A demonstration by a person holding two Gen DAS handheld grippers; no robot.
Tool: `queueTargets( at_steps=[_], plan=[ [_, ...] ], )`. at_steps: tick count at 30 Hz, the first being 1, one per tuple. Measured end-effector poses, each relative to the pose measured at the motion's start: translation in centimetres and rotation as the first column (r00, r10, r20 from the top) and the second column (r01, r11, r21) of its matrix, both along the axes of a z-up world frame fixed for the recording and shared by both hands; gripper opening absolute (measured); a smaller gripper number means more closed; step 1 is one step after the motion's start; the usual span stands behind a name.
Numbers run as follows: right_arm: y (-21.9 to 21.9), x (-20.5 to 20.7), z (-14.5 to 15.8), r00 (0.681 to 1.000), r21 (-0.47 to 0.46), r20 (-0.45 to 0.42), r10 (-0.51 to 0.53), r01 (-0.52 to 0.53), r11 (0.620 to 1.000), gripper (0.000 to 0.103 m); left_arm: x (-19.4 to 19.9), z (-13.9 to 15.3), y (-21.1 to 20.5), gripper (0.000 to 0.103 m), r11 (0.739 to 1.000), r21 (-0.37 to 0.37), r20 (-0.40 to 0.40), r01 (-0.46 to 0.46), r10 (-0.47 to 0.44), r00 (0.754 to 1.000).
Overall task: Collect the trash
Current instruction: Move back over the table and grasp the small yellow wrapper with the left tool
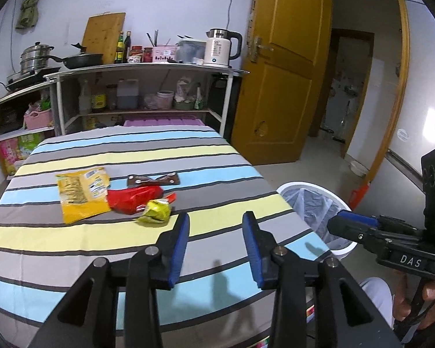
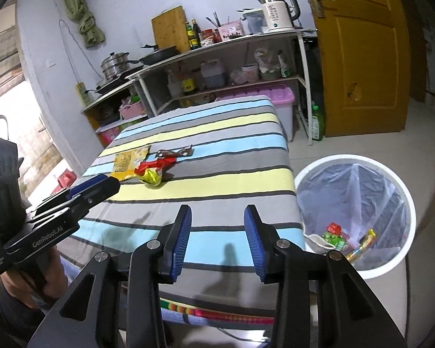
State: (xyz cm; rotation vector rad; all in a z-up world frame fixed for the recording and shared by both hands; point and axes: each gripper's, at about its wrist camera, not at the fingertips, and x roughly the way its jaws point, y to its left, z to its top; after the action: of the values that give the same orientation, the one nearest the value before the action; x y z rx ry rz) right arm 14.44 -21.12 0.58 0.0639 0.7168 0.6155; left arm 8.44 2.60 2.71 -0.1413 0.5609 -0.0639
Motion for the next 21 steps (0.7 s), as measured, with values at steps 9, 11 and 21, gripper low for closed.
queueTargets(
  at_steps=[9, 11, 21],
  plan=[
    [2.0, 0.1, -0.2, 0.999, -0.014, 0.011, 0.044, -0.044, 0.999, 0.044, -0.4, -0.7, 1.2, 0.04, 0.999, 0.012, -0.003, -0.033, 0.033, 0.999],
    [2.5, 0.2, -0.3, 0.999, -0.021, 0.014, 0.052, -0.051, 0.998, 0.044, -0.2, -0.9, 1.4, 0.04, 0.999, 0.014, -0.007, -0.04, 0.04, 0.999],
    [4.4, 1.8, -1.4, 0.997, -0.055, 0.004, 0.071, -0.071, 0.996, 0.045, 1.8, -2.9, 3.9, 0.047, 0.996, 0.022, -0.053, -0.091, 0.092, 0.994]
  ],
)
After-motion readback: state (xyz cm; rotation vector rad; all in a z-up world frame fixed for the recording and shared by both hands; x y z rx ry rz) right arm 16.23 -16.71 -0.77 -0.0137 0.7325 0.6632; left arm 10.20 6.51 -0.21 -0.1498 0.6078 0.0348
